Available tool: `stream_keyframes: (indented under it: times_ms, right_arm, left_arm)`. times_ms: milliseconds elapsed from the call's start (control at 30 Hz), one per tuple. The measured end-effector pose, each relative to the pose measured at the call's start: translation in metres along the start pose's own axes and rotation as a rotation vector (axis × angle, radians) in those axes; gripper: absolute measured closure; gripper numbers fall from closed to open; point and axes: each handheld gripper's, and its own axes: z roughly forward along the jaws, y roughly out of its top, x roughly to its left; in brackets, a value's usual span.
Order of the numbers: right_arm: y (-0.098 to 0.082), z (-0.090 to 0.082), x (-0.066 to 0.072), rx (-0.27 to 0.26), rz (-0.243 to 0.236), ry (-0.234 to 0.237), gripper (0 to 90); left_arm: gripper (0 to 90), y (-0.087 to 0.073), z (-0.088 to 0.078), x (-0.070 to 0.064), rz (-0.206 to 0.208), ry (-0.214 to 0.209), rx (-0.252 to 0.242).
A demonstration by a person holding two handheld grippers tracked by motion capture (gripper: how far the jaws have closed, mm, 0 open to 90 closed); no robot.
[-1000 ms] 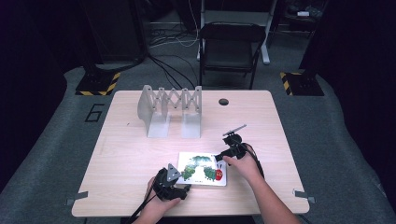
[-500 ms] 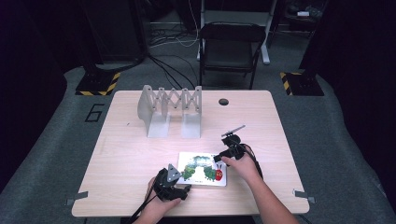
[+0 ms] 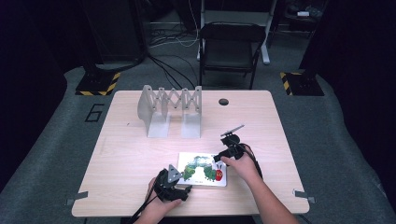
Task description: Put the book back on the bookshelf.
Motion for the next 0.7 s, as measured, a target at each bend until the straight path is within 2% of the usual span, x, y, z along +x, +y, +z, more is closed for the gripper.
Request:
stream_keyframes:
  times_ms: [533,700]
  right_arm:
    - [0.003,-0.014,0.005,-0.038,-0.017,-0.004,43.1]
    - [0.004,-0.018,0.006,-0.042,-0.02,-0.004,43.1]
  left_arm:
    - [15.3,0.0,0.001,-0.002,-0.011,0.005,0.004]
    - [15.5,0.0,0.002,-0.003,-0.03,0.022,-0.015]
